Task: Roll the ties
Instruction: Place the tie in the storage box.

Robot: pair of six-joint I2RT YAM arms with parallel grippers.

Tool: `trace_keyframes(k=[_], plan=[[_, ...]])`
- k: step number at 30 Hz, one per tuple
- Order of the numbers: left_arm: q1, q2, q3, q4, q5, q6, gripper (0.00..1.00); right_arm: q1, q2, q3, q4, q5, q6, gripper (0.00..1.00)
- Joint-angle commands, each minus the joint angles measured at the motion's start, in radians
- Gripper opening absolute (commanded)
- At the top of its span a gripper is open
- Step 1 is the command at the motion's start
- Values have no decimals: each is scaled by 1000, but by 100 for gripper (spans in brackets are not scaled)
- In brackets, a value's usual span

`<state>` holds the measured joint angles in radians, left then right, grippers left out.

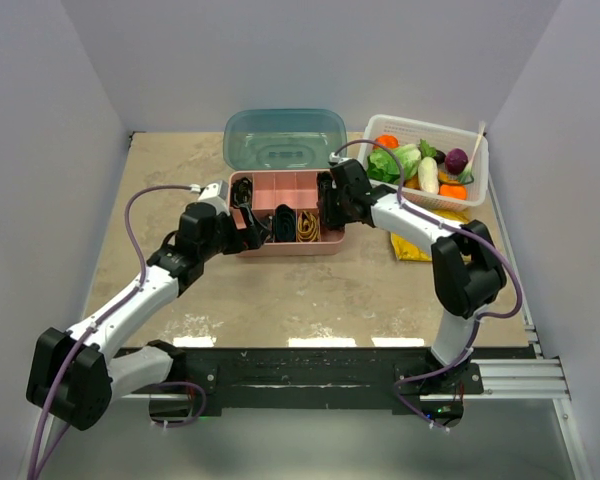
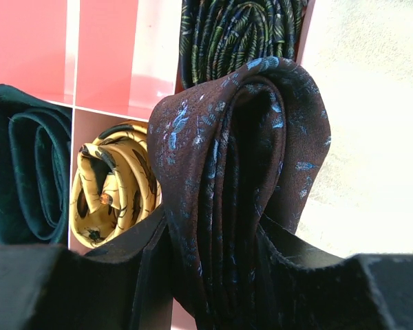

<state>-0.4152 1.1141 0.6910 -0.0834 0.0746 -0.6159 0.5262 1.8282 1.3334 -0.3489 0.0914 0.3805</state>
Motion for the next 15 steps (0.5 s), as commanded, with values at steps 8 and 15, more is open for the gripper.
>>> trace_keyframes(k=[8, 15], plan=[[-2, 7, 1, 47, 8, 28, 98, -5, 80, 10, -114, 169, -17, 7], [-2, 6, 1, 45, -24, 33, 98, -5, 10, -57, -127, 232, 4, 4]])
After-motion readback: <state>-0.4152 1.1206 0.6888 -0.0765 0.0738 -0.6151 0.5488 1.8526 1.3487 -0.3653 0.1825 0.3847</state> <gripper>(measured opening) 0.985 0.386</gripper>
